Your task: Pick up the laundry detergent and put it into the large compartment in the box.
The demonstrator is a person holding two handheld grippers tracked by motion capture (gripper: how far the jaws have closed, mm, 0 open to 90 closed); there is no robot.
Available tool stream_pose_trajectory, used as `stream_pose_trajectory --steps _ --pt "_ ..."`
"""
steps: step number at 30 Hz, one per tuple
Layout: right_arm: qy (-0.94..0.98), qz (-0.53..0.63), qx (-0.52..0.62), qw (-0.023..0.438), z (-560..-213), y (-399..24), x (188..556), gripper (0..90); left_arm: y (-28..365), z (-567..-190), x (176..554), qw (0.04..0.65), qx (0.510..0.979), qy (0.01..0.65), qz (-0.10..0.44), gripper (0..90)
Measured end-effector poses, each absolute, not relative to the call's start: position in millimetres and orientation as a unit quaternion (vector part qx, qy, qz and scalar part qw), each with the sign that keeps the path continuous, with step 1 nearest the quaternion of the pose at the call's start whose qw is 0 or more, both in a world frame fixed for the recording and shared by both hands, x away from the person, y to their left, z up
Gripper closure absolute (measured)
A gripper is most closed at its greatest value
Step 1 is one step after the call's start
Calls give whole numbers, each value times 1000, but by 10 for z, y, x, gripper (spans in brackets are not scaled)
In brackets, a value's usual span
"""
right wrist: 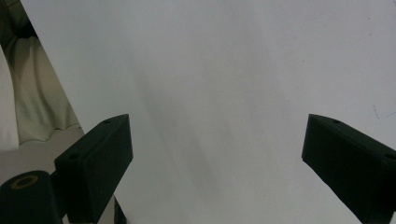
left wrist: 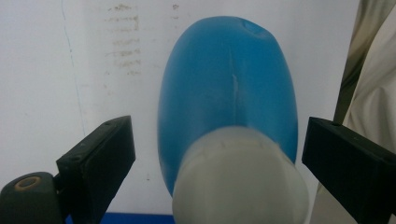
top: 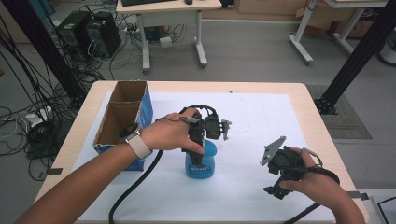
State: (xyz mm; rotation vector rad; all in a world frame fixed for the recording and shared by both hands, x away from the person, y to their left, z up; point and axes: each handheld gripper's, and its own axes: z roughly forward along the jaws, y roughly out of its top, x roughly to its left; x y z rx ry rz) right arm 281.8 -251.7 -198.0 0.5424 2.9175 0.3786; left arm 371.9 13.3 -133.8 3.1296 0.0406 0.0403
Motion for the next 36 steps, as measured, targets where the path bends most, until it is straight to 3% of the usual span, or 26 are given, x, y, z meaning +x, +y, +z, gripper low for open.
stream_pose_trajectory --steps 15,19,24,36 --pt "972 130 182 73 -2014 -2542 2827 82 82 -1462 3774 2 1000 13 1 181" --pt "972 132 180 74 -2021 -2550 2829 82 92 -1471 3783 5 1000 6 -5 241" --pt "972 131 183 73 -2024 -2559 2828 82 96 -1468 3781 5 1000 1 -5 377" --pt "971 132 186 72 -2027 -2566 2829 82 81 -1421 3755 -2 999 32 -8 377"
